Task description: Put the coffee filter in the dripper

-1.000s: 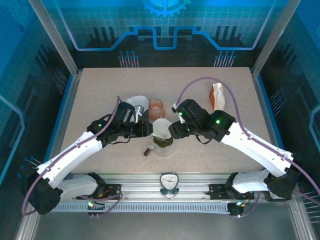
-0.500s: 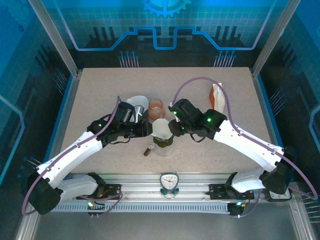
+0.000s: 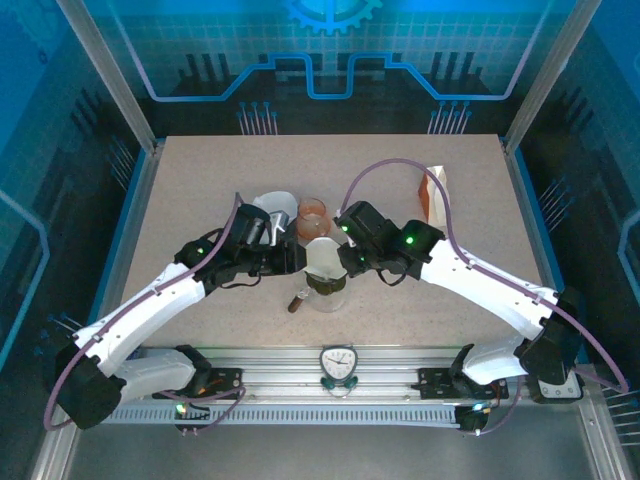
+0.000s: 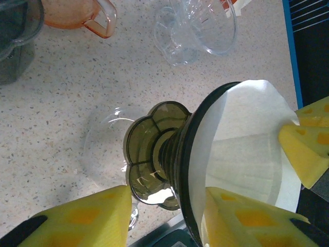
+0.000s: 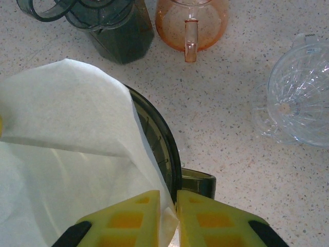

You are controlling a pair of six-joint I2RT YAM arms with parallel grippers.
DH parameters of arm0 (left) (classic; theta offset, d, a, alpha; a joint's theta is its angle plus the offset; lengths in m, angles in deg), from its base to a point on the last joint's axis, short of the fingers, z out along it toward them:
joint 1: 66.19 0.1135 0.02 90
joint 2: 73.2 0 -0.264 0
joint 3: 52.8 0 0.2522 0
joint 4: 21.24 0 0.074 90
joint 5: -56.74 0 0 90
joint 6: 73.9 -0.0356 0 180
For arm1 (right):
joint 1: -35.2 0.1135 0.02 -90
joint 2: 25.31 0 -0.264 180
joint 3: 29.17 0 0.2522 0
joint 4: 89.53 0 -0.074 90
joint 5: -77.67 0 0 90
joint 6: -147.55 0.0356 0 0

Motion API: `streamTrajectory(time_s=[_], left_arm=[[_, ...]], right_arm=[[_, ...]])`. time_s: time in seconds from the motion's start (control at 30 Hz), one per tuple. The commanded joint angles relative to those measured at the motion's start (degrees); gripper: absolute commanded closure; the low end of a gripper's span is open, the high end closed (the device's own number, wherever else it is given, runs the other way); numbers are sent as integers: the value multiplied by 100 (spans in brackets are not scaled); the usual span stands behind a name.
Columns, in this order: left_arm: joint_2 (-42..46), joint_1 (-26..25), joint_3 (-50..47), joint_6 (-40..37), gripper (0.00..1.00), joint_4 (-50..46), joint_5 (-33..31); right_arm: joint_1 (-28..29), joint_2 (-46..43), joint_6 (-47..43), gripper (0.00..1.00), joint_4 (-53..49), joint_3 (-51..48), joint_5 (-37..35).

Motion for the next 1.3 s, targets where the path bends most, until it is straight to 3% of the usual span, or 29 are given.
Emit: streamTrajectory(time_s=[0.0, 0.2, 0.37, 0.53, 0.67, 1.27], left_arm=[[111, -19, -42, 57, 56, 89, 172], [177, -19, -65, 66, 55, 44, 169], [131, -15, -117, 41, 63, 53, 211], [99, -12, -178, 4, 65, 92, 221], [103, -18, -183, -5, 65, 92, 194], [64, -13, -183, -8, 62, 145, 157]], right_arm=[[-63, -10, 103, 82, 80, -48, 42], [-54, -21, 122, 82, 90, -83, 42], [-60, -44, 139, 78, 86, -76, -2], [-64, -124, 154, 45, -38, 60, -305], [-79, -78, 87, 34, -51, 239, -341], [-114, 1272, -191, 28, -140, 620, -17]])
